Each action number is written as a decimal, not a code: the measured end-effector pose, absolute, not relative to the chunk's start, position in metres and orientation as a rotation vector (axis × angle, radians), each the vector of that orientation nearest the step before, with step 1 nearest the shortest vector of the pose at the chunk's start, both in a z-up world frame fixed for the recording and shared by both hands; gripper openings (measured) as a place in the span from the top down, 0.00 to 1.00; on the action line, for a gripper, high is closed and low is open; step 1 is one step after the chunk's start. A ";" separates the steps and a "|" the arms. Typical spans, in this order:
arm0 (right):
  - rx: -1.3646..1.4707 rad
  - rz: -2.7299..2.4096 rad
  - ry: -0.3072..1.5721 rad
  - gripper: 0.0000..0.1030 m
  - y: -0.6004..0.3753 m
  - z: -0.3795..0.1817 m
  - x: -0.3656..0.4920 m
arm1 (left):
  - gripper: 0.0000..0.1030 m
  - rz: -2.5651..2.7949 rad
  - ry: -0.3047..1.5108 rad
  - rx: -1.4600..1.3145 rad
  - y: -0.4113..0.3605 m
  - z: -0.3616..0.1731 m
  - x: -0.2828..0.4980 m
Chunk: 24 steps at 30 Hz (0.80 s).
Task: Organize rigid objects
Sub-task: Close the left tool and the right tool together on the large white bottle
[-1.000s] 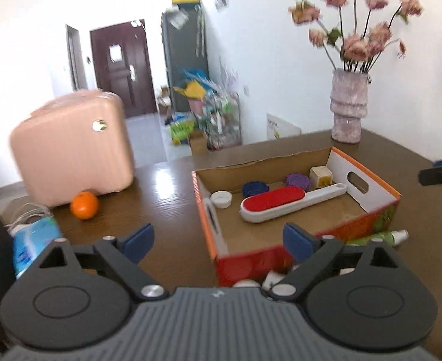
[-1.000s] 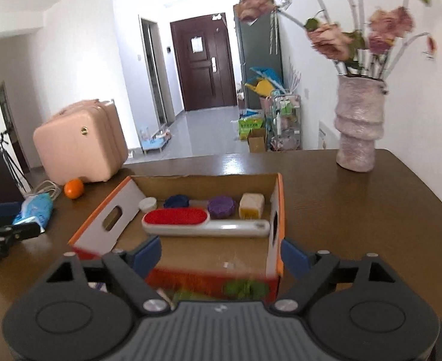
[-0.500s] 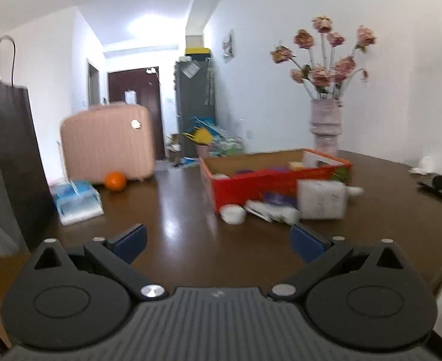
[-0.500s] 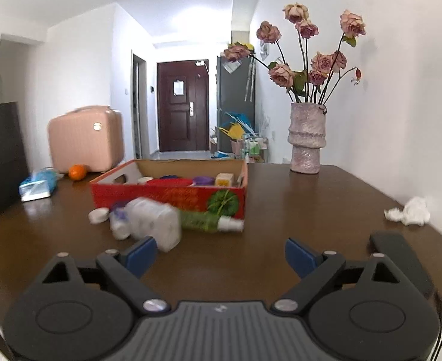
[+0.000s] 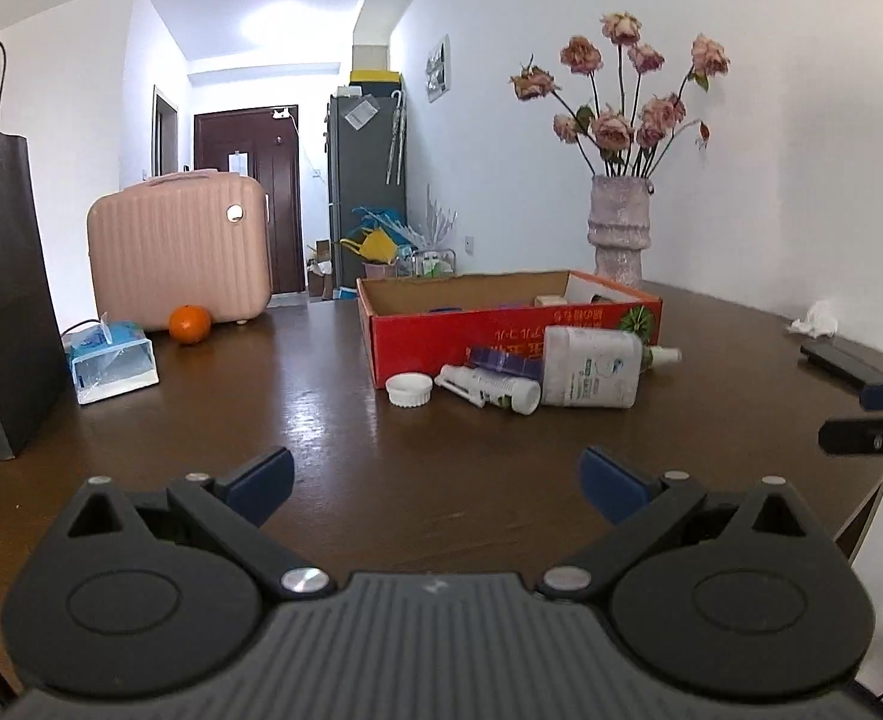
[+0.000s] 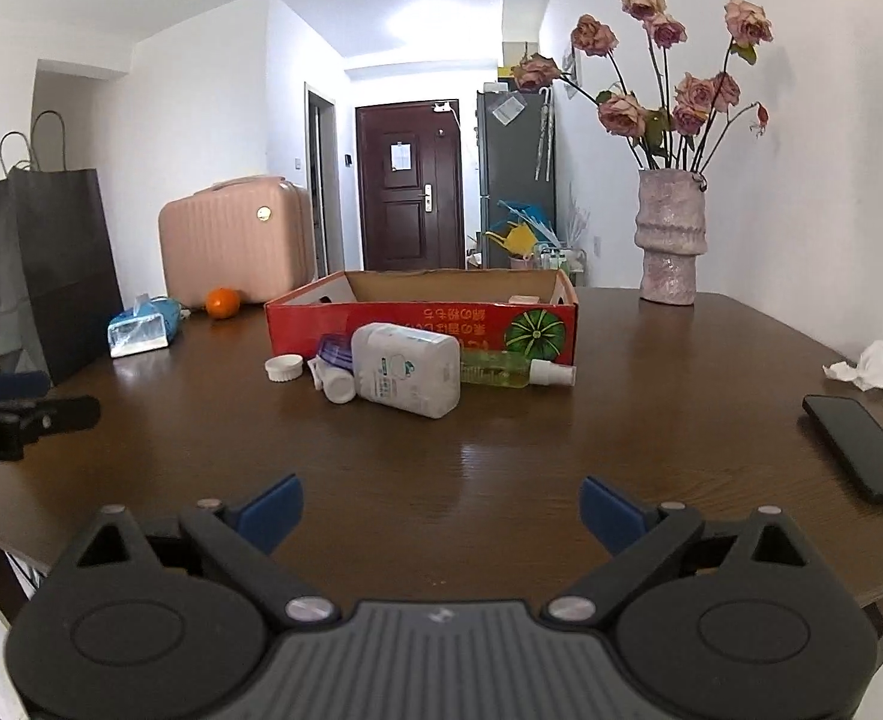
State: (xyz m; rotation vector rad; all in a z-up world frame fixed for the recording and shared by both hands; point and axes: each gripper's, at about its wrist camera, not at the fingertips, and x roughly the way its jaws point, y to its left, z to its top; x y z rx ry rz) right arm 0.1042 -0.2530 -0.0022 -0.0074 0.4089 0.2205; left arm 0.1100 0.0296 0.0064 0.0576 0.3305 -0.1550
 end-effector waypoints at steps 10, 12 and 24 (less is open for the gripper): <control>0.078 0.234 0.426 0.12 -0.261 -0.004 0.142 | 0.00 -0.143 0.434 0.043 0.022 0.001 0.160; 0.088 0.240 0.446 0.22 -0.261 -0.004 0.159 | 0.00 -0.150 0.462 0.012 0.021 0.002 0.176; 0.288 0.312 0.508 0.53 -0.251 0.000 0.276 | 0.26 -0.396 0.558 -0.096 -0.038 0.034 0.310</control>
